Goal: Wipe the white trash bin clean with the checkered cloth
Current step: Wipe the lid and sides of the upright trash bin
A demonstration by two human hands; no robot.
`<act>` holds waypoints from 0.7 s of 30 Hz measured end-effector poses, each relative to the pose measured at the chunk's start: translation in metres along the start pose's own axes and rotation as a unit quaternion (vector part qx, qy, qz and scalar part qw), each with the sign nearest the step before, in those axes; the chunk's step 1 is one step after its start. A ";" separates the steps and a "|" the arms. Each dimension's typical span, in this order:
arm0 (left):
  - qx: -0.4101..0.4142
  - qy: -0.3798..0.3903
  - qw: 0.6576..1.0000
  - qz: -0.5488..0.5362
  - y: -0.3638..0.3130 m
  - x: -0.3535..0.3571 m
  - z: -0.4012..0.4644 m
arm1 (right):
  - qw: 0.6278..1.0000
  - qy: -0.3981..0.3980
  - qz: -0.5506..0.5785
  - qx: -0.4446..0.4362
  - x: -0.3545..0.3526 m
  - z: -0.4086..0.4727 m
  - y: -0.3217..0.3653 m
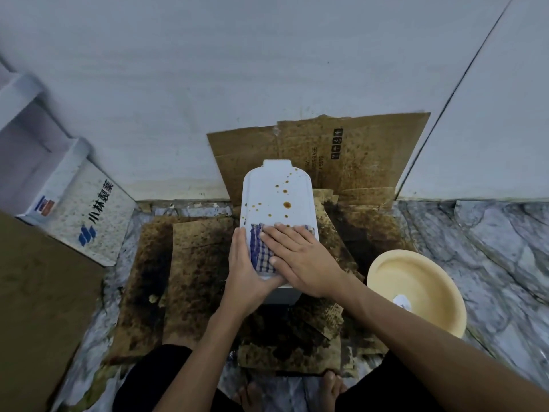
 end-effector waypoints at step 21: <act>-0.001 -0.013 1.000 0.018 0.002 0.004 0.001 | 0.990 -0.014 -0.007 0.140 -0.016 0.119 -0.087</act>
Point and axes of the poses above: each hand's wrist, its own z-axis towards the middle knuckle, its own x-axis out of the palm, y = z × x, the point moved 3 cm from there along z, towards the middle knuckle, and after that the axes turned 7 degrees about z, right-handed, at the moved point
